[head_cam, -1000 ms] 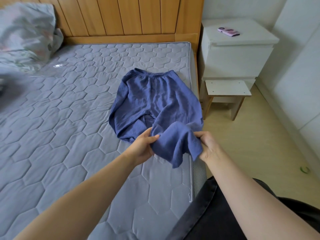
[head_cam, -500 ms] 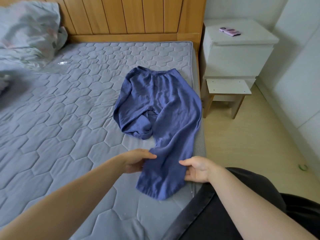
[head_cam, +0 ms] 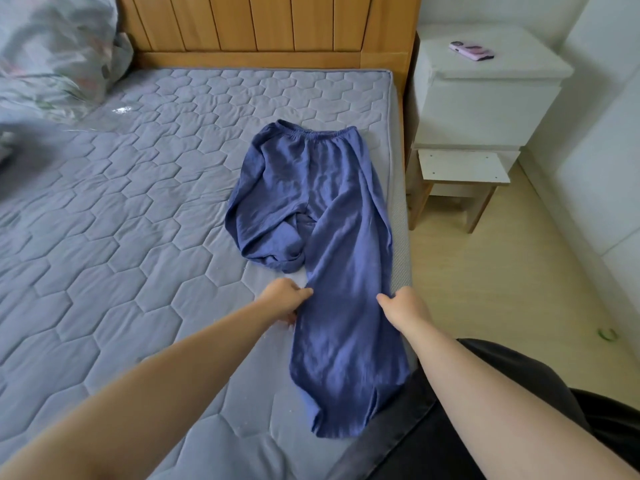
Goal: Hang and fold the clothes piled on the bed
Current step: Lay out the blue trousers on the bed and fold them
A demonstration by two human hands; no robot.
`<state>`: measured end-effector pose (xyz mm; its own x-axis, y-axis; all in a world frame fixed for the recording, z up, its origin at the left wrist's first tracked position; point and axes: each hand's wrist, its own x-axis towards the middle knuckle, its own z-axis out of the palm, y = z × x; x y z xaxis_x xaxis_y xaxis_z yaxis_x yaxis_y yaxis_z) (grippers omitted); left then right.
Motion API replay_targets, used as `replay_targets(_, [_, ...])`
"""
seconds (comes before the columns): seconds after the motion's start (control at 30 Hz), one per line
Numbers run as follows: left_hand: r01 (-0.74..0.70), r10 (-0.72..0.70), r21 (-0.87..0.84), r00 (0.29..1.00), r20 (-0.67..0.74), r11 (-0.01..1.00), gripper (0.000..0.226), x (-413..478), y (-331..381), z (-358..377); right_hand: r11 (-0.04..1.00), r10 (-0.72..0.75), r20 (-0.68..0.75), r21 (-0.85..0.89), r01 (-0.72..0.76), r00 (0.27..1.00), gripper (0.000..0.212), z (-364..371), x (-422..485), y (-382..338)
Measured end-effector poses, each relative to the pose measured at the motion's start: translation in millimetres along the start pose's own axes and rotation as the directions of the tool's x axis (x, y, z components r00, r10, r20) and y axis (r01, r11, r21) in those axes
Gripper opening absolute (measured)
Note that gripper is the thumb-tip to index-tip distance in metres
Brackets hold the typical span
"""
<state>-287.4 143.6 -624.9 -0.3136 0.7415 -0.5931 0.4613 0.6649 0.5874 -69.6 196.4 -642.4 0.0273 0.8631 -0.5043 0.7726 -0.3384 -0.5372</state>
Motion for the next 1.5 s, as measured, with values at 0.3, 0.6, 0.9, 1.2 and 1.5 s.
replay_targets(0.3, [-0.047,0.043,-0.013,0.975,-0.219,0.999,0.015,38.1,17.7,16.3,0.969,0.225,-0.202,0.145,-0.199,0.953,0.026,-13.4,35.8,15.3])
replay_targets(0.6, [-0.292,0.660,0.821,0.739,-0.132,0.491,0.024,46.5,55.7,13.5,0.979,-0.179,-0.359,0.031,0.203,0.916,0.026,-18.1,76.9,-40.8])
replay_targets(0.9, [-0.207,0.499,0.770,0.851,-0.162,0.604,0.057,140.7,87.1,19.9,0.966,-0.197,-0.290,-0.219,0.135,0.937,0.020,-27.8,143.4,-72.3])
replay_targets(1.2, [-0.209,0.534,0.671,0.782,-0.322,0.711,0.064,185.6,71.5,29.9,0.934,-0.337,-0.501,-0.283,0.217,0.797,0.024,-52.6,183.5,-67.6])
replay_targets(1.5, [-0.244,0.583,0.667,0.735,-0.346,0.704,0.072,195.7,66.6,31.0,0.728,-0.334,-0.069,-0.652,0.211,0.940,0.056,-51.4,237.8,-111.6])
